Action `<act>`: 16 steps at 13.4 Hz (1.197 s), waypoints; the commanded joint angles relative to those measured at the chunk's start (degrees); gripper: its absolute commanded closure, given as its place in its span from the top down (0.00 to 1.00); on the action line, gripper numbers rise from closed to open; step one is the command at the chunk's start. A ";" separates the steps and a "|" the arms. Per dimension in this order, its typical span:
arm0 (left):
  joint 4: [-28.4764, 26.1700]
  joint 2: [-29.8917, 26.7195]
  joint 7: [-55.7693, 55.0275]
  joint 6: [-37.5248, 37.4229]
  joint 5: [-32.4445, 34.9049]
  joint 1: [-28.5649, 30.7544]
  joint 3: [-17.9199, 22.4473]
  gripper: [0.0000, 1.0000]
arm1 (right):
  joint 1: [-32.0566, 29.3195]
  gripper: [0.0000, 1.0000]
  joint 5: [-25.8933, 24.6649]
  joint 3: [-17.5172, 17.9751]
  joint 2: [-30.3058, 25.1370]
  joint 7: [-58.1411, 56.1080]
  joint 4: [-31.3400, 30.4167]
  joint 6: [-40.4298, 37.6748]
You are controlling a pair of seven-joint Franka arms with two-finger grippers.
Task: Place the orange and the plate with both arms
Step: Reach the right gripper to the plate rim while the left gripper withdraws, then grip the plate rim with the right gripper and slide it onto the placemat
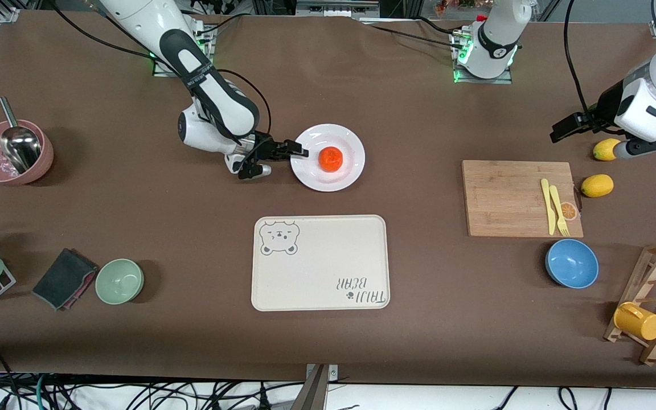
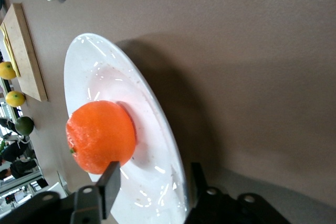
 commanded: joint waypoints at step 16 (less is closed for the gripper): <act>1.18 1.52 0.15 -1.11 -1.36 -0.48 -0.19 1.00 | -5.54 0.00 -9.75 -3.58 10.25 13.70 28.52 -0.28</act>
